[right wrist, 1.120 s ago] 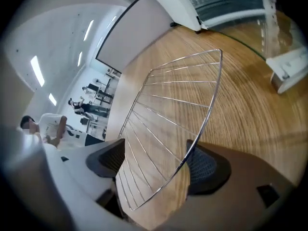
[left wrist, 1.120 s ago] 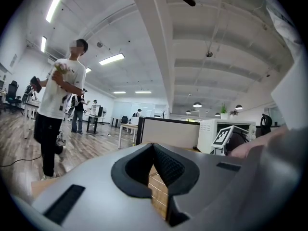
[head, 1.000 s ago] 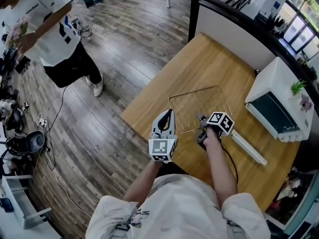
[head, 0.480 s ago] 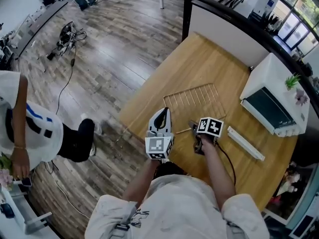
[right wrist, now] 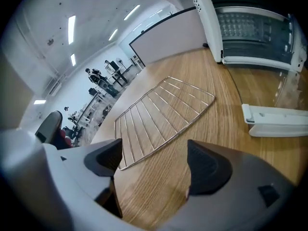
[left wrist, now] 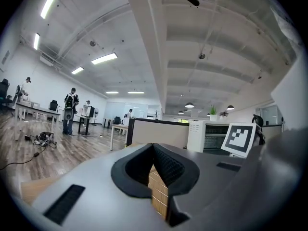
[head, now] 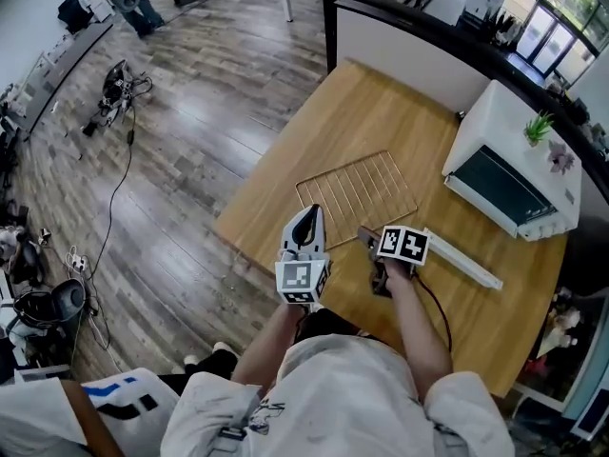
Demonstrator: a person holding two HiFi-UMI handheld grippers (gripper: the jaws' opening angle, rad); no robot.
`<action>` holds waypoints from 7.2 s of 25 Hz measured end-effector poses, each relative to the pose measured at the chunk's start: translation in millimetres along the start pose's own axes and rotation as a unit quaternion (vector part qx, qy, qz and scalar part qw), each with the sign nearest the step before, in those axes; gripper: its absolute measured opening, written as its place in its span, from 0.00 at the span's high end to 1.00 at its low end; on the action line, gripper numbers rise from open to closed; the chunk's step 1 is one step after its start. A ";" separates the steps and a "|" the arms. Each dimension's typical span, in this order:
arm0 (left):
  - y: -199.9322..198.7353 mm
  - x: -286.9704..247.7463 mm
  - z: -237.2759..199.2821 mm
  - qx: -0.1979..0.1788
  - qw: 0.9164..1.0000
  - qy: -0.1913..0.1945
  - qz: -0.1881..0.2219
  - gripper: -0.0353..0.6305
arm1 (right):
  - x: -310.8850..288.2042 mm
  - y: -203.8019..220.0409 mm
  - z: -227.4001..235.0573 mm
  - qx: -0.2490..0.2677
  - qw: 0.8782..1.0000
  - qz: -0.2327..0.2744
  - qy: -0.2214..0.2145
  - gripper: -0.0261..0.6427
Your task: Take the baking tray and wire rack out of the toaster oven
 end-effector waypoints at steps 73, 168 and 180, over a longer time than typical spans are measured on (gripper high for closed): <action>-15.3 -27.3 253.4 -0.076 0.979 0.188 -0.003 0.92 | 216.5 -50.8 205.4 0.218 0.923 0.282 0.144 0.33; 8.9 -109.7 218.5 -0.030 0.976 0.215 -0.029 0.92 | 138.8 -177.2 194.9 0.624 0.606 0.094 0.484 0.87; -3.6 -97.8 228.8 -0.039 0.973 0.228 -0.011 0.92 | 148.1 -134.8 181.2 0.636 0.609 0.090 0.465 0.88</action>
Point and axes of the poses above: the fingertips, and each gripper's own axes: x backward along the fingers, z to its right, y out of its underside, the point moved 8 cm from there along x, backward along the fingers, and after that the axes turned 2 degrees about -x, right-handed, at the moved point
